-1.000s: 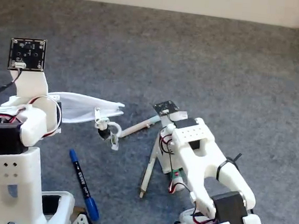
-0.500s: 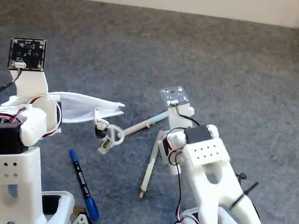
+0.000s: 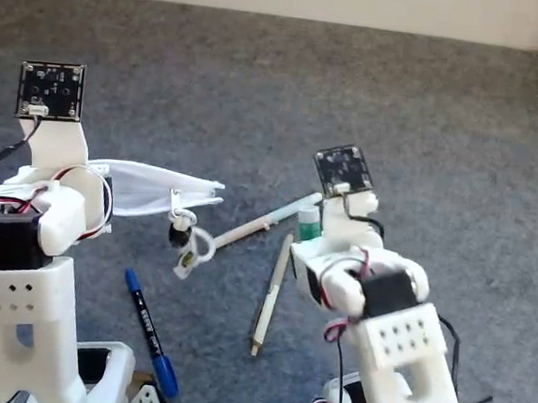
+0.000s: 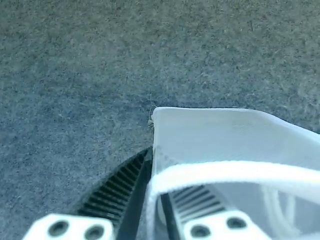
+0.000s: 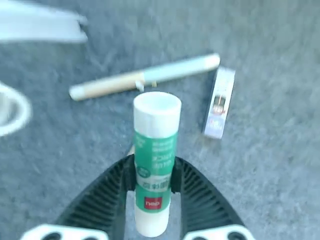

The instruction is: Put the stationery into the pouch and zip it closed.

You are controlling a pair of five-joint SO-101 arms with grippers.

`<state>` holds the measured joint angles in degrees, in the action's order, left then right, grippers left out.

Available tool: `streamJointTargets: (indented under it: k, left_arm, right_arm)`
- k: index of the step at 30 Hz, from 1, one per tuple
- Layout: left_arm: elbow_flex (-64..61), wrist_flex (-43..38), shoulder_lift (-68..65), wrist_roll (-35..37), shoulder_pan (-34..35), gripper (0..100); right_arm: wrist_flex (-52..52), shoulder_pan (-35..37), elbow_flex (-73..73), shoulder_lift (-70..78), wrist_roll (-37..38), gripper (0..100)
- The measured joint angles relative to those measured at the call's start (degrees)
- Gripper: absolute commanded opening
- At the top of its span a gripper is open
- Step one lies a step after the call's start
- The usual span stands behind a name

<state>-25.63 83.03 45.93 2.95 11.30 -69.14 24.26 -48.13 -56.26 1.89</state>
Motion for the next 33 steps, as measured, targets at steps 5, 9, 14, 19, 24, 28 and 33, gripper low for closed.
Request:
streamJointTargets:
  k: [5, 9, 14, 19, 24, 28, 33]
  left_arm:
    - [0.00, 0.00, 0.00, 0.00, 0.00, 1]
    - [0.00, 0.00, 0.00, 0.00, 0.00, 1]
    - [0.00, 0.00, 0.00, 0.00, 0.00, 1]
    - [0.00, 0.00, 0.00, 0.00, 0.00, 1]
    - [0.00, 0.00, 0.00, 0.00, 0.00, 1]
    - [0.00, 0.00, 0.00, 0.00, 0.00, 1]
    - [0.00, 0.00, 0.00, 0.00, 0.00, 1]
  right_arm:
    - [0.00, 3.25, 0.00, -7.91, 0.00, 0.4]
    - [0.97, 8.79, 0.00, -11.96, 0.00, 0.4]
    - [5.01, 12.22, 0.35, -13.71, 0.00, 0.4]
    - [6.59, 15.91, 4.84, -13.71, 0.00, 0.4]
    - [8.62, 20.84, 10.73, -13.80, 0.00, 0.4]
    - [16.53, 22.51, 12.57, -13.89, 0.00, 0.4]
    - [26.64, 22.68, 12.57, -13.80, 0.00, 0.4]
